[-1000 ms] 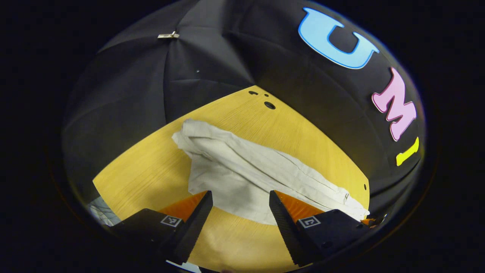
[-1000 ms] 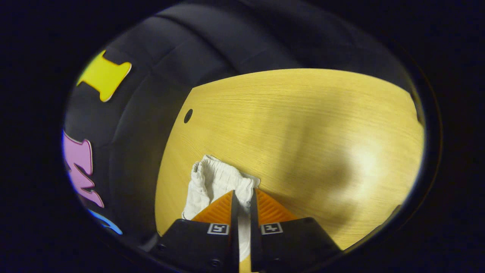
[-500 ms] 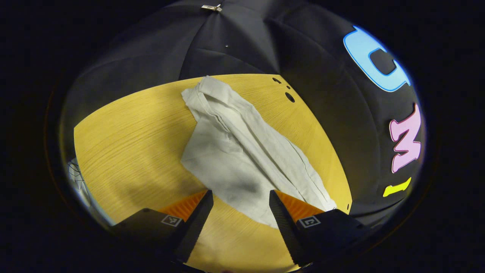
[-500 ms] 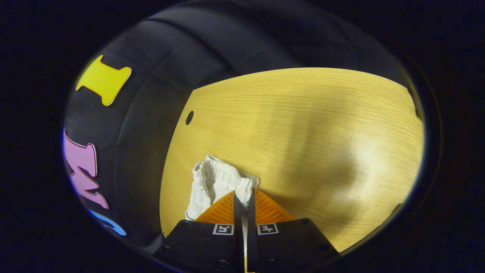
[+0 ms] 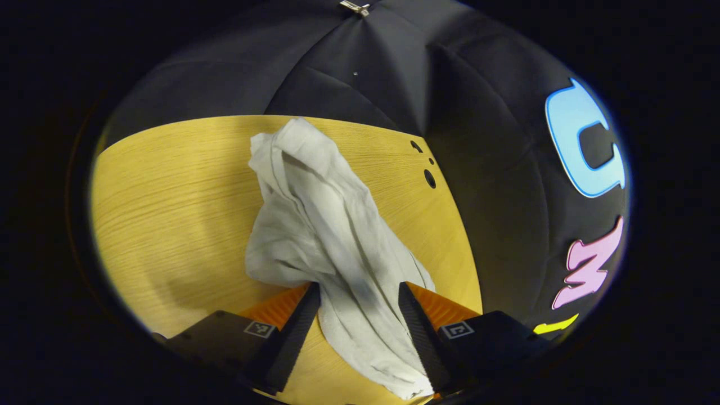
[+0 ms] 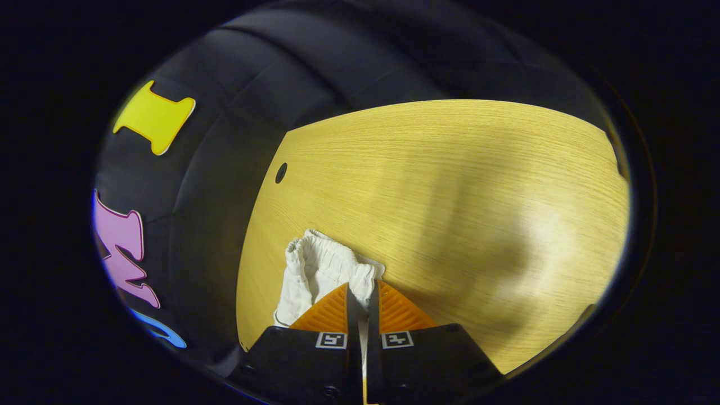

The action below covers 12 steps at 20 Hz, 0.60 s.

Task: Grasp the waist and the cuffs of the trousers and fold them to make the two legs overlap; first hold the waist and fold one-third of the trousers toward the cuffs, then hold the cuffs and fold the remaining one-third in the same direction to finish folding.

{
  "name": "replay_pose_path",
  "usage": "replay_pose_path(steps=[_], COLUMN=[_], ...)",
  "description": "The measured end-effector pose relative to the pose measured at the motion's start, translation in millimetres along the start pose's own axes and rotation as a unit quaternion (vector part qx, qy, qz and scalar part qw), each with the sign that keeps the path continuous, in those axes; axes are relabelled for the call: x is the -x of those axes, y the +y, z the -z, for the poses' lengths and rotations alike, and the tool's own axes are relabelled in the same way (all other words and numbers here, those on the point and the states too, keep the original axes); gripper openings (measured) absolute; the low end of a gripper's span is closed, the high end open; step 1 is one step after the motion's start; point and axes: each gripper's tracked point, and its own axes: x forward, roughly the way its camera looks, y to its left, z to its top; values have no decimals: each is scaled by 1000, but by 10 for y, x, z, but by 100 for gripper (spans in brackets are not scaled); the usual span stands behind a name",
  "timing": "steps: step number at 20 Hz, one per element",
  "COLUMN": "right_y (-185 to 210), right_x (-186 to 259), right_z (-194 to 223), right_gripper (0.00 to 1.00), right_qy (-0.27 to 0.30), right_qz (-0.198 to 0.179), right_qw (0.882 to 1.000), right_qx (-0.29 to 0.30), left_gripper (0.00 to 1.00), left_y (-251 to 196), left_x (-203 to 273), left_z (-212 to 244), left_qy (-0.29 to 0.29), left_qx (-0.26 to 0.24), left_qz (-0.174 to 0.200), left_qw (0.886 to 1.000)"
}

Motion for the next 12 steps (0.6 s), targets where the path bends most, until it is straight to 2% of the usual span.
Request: replay_pose_path(steps=[1,2,3,4,5,9,12], right_y=[2,1,4,12,14,58,147], right_x=[3,5,7,12,25,188,406], right_z=[-3,-2,-11,-10,-20,-178,-307], right_gripper=[7,7,8,8,7,8,7], right_qy=[-1,0,-4,-4,-8,-34,-56], right_qz=[0,0,-1,-3,-7,-39,-71], right_qw=[1000,1000,1000,1000,1000,999,994], right_qx=[-1,-3,-4,0,4,7,54], left_gripper=[67,44,21,13,9,6,6], left_y=[51,21,14,12,14,-26,-16], left_x=[-86,-82,-83,-71,-69,-45,33], left_z=[47,31,21,6,26,14,-31], left_qy=[9,3,-5,-7,-12,-4,4], left_qx=[-1,11,18,22,17,-16,-12], left_qz=[-16,-1,0,2,2,22,43], left_qw=[1000,1000,1000,1000,1000,1000,999])
